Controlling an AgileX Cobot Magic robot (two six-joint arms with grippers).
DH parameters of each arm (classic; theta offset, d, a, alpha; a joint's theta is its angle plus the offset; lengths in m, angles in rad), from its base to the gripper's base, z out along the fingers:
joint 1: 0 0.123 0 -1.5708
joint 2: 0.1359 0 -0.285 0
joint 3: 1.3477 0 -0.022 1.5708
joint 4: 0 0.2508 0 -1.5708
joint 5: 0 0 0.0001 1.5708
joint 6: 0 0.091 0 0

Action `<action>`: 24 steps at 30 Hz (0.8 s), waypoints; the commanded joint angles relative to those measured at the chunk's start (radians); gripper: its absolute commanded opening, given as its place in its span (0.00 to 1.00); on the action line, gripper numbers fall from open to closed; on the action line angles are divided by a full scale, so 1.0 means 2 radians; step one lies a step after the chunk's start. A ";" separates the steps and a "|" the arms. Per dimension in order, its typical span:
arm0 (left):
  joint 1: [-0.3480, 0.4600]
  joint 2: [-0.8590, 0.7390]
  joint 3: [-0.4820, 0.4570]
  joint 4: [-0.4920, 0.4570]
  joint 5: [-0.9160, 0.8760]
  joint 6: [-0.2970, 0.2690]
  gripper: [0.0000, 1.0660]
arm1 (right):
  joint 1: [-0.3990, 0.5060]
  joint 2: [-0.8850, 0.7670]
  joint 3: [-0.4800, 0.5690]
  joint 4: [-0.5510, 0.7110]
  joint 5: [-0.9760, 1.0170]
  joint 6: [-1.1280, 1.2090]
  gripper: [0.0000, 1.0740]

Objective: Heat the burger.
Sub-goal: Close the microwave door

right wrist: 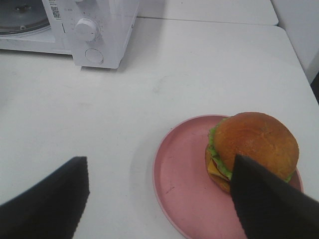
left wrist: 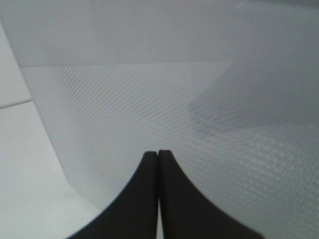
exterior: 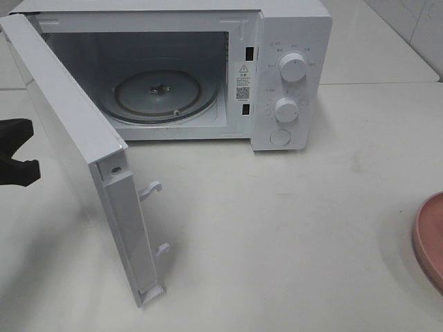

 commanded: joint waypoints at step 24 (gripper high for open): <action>-0.207 0.164 -0.200 -0.269 -0.018 0.133 0.00 | -0.004 -0.016 0.001 0.001 0.000 -0.006 0.71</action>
